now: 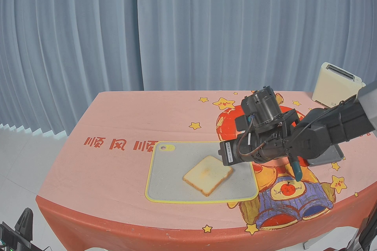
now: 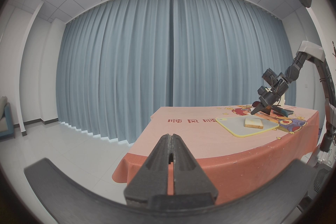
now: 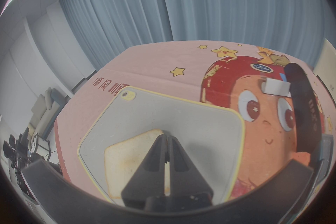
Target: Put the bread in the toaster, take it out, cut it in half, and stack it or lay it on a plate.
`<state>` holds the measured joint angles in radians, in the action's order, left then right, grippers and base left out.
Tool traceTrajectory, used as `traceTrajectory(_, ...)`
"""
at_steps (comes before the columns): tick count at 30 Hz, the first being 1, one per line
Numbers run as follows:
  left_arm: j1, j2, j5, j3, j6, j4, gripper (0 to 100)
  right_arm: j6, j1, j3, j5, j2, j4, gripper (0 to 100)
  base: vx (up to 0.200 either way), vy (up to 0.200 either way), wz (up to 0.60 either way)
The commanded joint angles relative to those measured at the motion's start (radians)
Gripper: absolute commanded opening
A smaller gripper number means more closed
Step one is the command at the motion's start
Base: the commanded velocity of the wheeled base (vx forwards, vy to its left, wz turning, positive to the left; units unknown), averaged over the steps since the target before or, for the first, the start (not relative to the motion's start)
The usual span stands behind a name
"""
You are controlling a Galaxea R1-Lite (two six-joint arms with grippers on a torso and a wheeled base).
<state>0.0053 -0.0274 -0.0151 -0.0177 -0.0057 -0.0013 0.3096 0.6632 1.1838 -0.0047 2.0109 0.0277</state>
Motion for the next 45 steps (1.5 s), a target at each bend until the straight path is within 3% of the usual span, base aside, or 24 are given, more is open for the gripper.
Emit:
traceTrajectory(1, 0.001, 0.000, 0.000, 0.018, 0.000, 0.000, 0, 0.003, 0.007, -0.072, 0.000, -0.104, 0.001, 0, 0.000, 0.000, 0.00)
traceTrajectory(10, 0.001, 0.000, 0.000, 0.018, 0.000, 0.000, 0, 0.006, 0.121, -0.251, -0.001, -0.188, 0.003, 0, 0.000, 0.000, 0.00)
traceTrajectory(17, 0.001, 0.000, 0.000, 0.018, 0.000, 0.000, 0, 0.008, 0.157, -0.254, -0.005, -0.141, 0.006, 0, 0.000, 0.000, 0.00)
traceTrajectory(29, 0.001, 0.000, 0.000, 0.018, 0.000, 0.000, 0, 0.008, 0.151, -0.208, -0.008, -0.067, 0.018, 0, 0.000, 0.000, 0.00)
traceTrajectory(39, 0.001, 0.000, 0.000, 0.018, 0.000, 0.000, 0, 0.005, 0.088, -0.167, -0.024, -0.069, 0.018, 0, 0.000, 0.000, 0.00)
traceTrajectory(45, 0.001, 0.000, 0.000, 0.018, 0.000, 0.000, 0, 0.009, 0.110, -0.210, -0.024, -0.172, 0.020, 0, 0.000, 0.000, 0.00)
